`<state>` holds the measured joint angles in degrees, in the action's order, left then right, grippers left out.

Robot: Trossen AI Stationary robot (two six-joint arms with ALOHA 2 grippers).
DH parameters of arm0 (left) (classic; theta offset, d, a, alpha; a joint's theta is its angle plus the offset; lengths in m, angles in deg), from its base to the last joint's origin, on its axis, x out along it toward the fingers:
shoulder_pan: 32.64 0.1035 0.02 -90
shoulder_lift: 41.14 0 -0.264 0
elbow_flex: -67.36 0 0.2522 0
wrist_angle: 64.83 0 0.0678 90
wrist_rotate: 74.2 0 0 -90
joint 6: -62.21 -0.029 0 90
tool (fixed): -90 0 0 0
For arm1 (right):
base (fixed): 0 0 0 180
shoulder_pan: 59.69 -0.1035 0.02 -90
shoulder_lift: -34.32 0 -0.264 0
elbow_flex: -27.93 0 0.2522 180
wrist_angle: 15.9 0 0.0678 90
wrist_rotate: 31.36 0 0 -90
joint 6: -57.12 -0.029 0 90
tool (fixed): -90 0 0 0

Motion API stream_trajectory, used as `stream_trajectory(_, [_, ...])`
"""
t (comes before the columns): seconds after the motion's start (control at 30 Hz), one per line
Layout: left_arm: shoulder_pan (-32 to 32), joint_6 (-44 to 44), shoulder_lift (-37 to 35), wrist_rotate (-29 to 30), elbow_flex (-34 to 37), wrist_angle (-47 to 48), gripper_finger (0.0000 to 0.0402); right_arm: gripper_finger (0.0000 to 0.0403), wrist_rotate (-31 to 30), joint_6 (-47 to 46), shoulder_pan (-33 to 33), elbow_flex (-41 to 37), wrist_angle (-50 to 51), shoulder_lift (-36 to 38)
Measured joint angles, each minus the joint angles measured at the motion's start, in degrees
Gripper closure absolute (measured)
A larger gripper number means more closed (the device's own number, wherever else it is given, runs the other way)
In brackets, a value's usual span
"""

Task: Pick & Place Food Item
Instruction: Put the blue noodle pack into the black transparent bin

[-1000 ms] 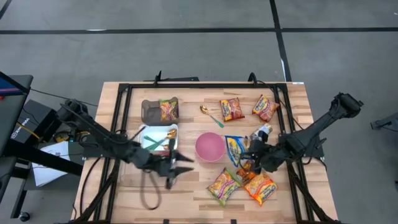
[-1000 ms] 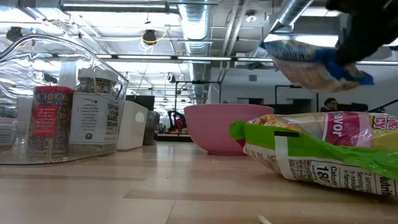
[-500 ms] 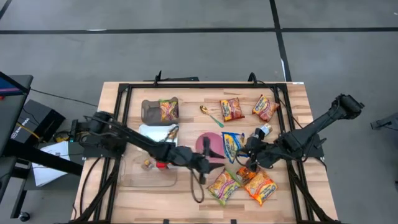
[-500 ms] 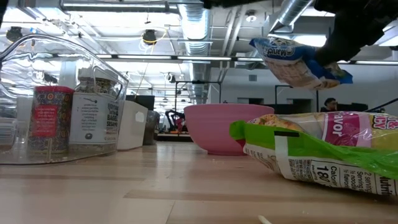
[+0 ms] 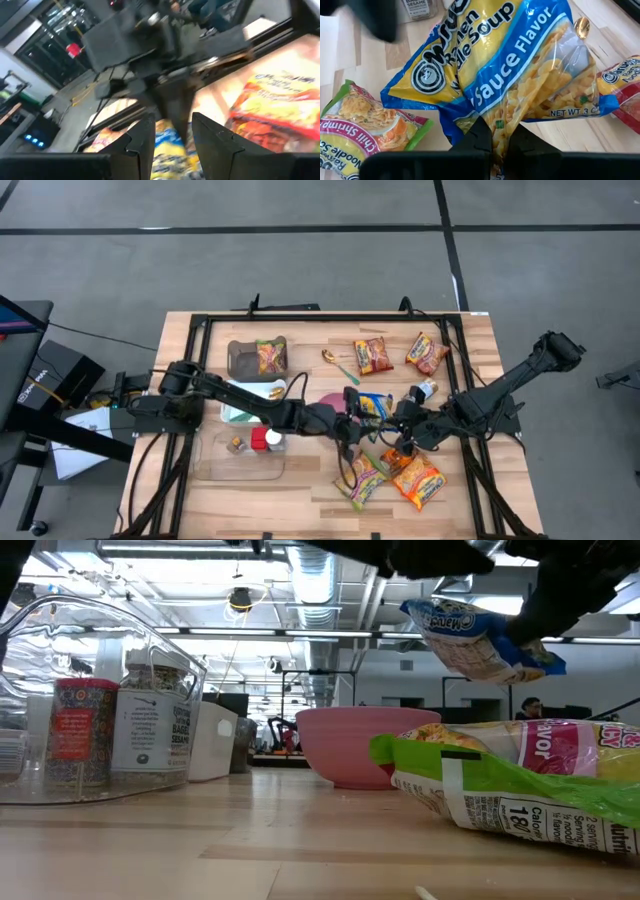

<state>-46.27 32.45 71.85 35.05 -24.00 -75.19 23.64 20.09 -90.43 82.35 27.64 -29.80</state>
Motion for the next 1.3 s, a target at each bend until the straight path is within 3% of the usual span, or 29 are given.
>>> stream_trajectory(0.47, [2.1, 2.0, 0.0, -3.1, -0.1, 3.4, 0.0279, 0.0396, 0.0, 1.6, 1.4, 0.0, -1.3, 0.0])
stream_trajectory(0.7, [3.2, 2.8, 0.0, 0.0, -0.1, 6.1, 0.0279, 0.0396, 0.4, 3.6, 1.7, 0.0, -3.9, 0.0])
stream_trajectory(1.3, [3.6, 3.5, -0.2, 0.8, -0.1, 8.7, 0.0279, 0.0393, 0.9, 8.6, 1.6, -0.2, -9.9, 0.0])
